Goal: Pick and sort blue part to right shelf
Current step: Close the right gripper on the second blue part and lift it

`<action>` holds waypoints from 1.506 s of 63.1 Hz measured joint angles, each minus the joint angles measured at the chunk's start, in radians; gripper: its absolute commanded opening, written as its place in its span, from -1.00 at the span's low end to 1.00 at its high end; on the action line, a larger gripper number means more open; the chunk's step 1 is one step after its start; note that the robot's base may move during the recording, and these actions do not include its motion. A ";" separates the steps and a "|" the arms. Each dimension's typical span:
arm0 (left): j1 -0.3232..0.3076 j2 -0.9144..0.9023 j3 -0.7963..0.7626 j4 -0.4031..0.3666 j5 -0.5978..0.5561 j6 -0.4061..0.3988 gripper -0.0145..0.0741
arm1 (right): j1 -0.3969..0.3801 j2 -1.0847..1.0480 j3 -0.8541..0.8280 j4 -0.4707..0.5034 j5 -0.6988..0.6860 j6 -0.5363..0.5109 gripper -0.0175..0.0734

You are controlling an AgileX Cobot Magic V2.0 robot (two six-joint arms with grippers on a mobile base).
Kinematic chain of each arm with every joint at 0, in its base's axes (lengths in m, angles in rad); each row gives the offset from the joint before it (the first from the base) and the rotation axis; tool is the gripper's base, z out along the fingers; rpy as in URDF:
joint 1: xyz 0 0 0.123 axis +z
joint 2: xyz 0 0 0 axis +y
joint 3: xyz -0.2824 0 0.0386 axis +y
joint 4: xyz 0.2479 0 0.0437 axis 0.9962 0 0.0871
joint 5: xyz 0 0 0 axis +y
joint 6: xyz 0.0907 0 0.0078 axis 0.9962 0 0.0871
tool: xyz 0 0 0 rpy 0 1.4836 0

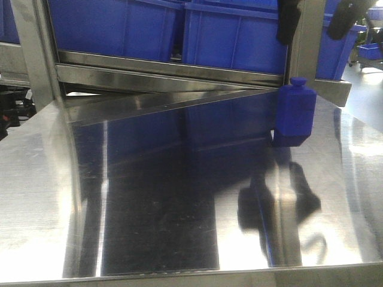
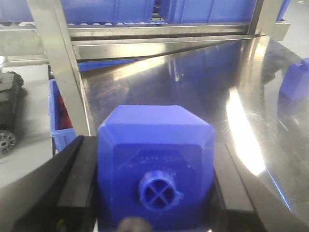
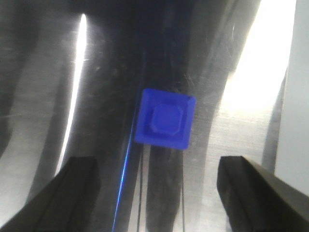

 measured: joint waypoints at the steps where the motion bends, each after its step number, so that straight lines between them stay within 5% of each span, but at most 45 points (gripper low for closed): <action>1: 0.000 0.000 0.000 -0.002 0.000 0.000 0.03 | -0.003 0.010 -0.004 0.000 0.002 0.002 0.73; 25: 0.000 0.000 0.000 -0.007 0.000 0.000 0.03 | -0.039 0.229 -0.017 0.059 -0.058 -0.046 0.70; 44: 0.000 0.000 0.000 -0.008 0.000 0.000 0.03 | -0.039 0.264 -0.018 0.060 -0.080 -0.068 -0.11; 72: 0.000 -0.013 0.000 -0.035 -0.001 0.003 0.03 | -0.039 0.142 0.012 0.058 -0.076 -0.071 -0.11; 95: 0.000 -0.244 0.118 0.032 -0.005 0.026 0.03 | -0.039 -0.246 0.411 0.056 -0.280 -0.074 -0.11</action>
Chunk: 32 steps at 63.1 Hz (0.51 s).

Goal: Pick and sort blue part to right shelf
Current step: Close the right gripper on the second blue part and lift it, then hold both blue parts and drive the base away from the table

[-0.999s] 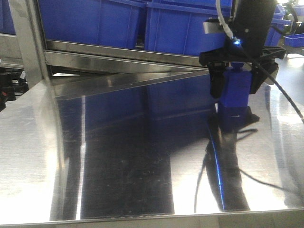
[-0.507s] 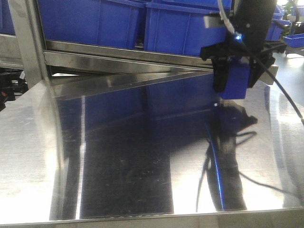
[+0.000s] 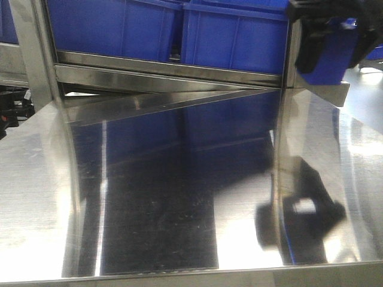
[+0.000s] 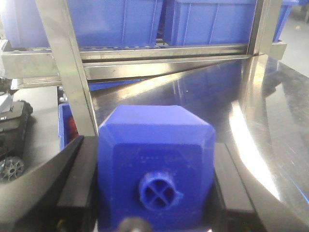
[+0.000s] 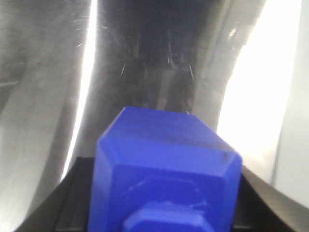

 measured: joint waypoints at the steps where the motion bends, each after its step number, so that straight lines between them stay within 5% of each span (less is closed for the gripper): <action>1: 0.000 -0.011 0.008 0.000 0.000 0.000 0.03 | 0.000 -0.019 0.019 0.000 -0.010 0.000 -0.11; 32: 0.000 -0.152 0.136 0.004 -0.022 0.000 0.03 | 0.000 -0.796 0.703 0.000 -0.246 -0.002 -0.11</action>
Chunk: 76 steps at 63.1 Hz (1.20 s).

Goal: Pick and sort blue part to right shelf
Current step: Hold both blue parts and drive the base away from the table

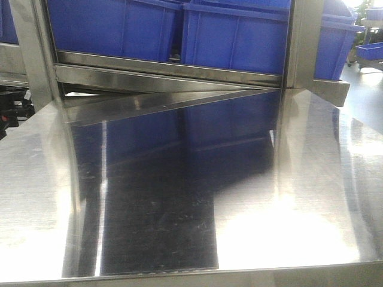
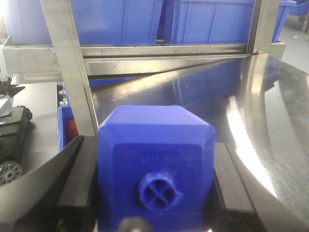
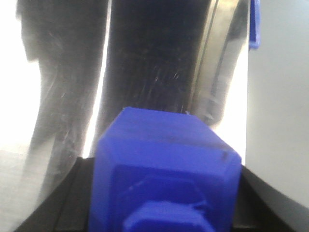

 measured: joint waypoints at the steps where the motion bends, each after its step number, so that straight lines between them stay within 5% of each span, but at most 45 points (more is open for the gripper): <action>1: 0.000 0.000 0.001 0.000 -0.002 0.000 0.03 | 0.000 -0.026 0.014 0.000 -0.001 0.000 -0.11; 27: 0.000 0.000 0.001 0.000 -0.010 0.000 0.03 | 0.000 -0.698 0.213 0.000 0.011 0.000 -0.11; 76: 0.000 0.000 0.001 0.001 -0.010 0.001 0.03 | 0.000 -0.737 0.212 0.000 0.025 0.000 -0.11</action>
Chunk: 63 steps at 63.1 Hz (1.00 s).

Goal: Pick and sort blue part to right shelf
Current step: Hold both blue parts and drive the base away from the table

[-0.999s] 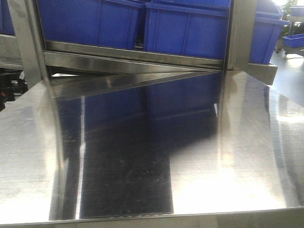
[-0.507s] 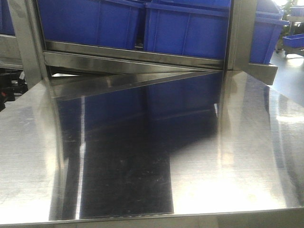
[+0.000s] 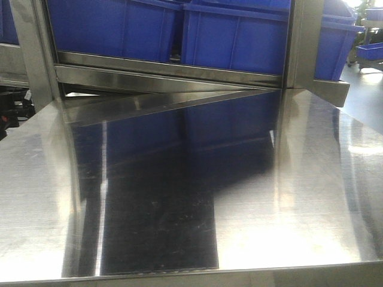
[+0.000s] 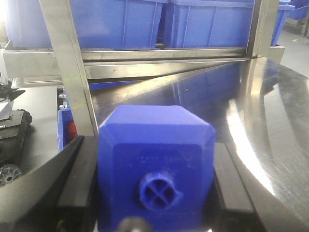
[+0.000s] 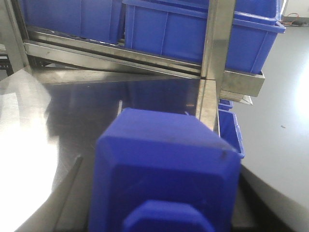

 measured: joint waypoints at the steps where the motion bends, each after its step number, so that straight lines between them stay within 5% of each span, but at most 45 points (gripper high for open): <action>1: 0.000 0.000 0.000 0.000 0.000 0.000 0.03 | 0.000 0.000 0.000 0.000 0.002 0.000 -0.11; 63: 0.000 -0.001 0.002 0.000 0.000 0.000 0.03 | 0.000 0.000 0.000 -0.001 0.004 0.000 -0.11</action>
